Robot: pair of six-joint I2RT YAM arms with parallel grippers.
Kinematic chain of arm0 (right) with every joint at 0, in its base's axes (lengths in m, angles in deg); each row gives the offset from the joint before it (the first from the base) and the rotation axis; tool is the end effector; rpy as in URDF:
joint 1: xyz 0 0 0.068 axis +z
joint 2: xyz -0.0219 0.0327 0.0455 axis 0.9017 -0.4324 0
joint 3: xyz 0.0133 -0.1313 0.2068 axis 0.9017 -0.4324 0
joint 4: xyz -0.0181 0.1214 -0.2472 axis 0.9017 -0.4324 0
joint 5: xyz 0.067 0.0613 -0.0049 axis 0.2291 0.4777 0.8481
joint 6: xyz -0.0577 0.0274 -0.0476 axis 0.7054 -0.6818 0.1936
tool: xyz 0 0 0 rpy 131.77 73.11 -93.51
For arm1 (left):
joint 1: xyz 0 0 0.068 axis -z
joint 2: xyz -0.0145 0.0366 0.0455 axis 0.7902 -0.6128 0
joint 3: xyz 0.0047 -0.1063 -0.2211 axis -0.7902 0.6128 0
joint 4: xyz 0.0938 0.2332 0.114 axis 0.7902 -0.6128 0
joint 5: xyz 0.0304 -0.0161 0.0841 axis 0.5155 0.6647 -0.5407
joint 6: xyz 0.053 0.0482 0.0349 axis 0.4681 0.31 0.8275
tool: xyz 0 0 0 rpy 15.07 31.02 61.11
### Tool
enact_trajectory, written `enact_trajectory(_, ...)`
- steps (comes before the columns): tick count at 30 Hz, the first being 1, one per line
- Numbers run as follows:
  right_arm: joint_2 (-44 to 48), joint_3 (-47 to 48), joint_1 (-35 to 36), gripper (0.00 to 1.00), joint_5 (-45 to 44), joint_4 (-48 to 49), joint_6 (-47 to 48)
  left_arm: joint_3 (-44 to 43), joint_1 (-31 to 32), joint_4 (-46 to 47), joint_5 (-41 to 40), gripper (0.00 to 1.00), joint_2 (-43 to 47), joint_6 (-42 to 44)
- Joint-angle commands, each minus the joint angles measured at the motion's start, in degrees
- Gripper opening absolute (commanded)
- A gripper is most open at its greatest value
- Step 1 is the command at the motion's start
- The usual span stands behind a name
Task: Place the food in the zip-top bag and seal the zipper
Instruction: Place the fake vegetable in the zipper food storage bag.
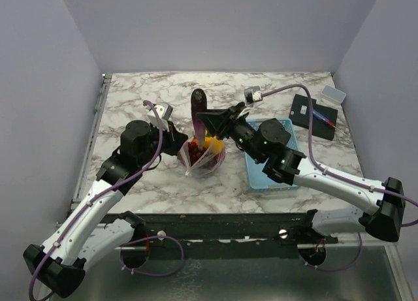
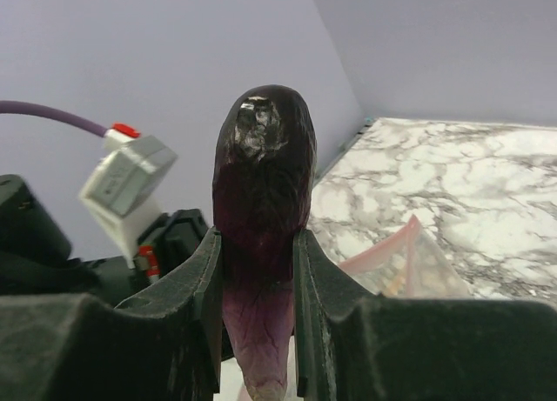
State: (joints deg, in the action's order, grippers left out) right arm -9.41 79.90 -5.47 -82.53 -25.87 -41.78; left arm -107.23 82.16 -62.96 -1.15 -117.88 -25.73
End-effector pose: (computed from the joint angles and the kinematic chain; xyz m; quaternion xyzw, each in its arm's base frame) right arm 0.1932 0.2886 0.3799 -0.0937 0.6206 0.4580 0.6295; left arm 0.2173 -0.1380 0.3161 0.1311 0.7885 -0.3014 0.5199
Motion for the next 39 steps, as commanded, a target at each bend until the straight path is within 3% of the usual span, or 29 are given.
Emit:
enact_trajectory(1, -1.97, -0.69, 1.35, 0.01, -8.69, 5.12, 2.55, 1.04, -0.36, 1.94, 1.88, 0.0, 1.27, -0.26)
enact_trajectory(9, -4.27, -4.38, 8.85, 0.01, -21.04, 8.52, 8.49, 1.14, -0.37, 2.23, 2.17, 0.0, 1.38, -0.46)
enact_trajectory(17, -6.92, -5.59, 12.84, 0.01, -31.56, 6.47, 7.55, 1.2, -0.47, 2.35, 2.2, 0.0, 1.49, -0.48)
enact_trajectory(29, -8.99, -3.76, 14.37, 0.01, -36.79, -11.32, -6.58, 1.33, -0.48, 2.51, 2.58, 0.0, 1.55, -0.67)
enact_trajectory(39, -13.34, 7.02, 14.44, 0.01, -38.22, -34.18, -20.41, 1.37, -0.5, 2.99, 4.28, 0.0, 1.53, -0.63)
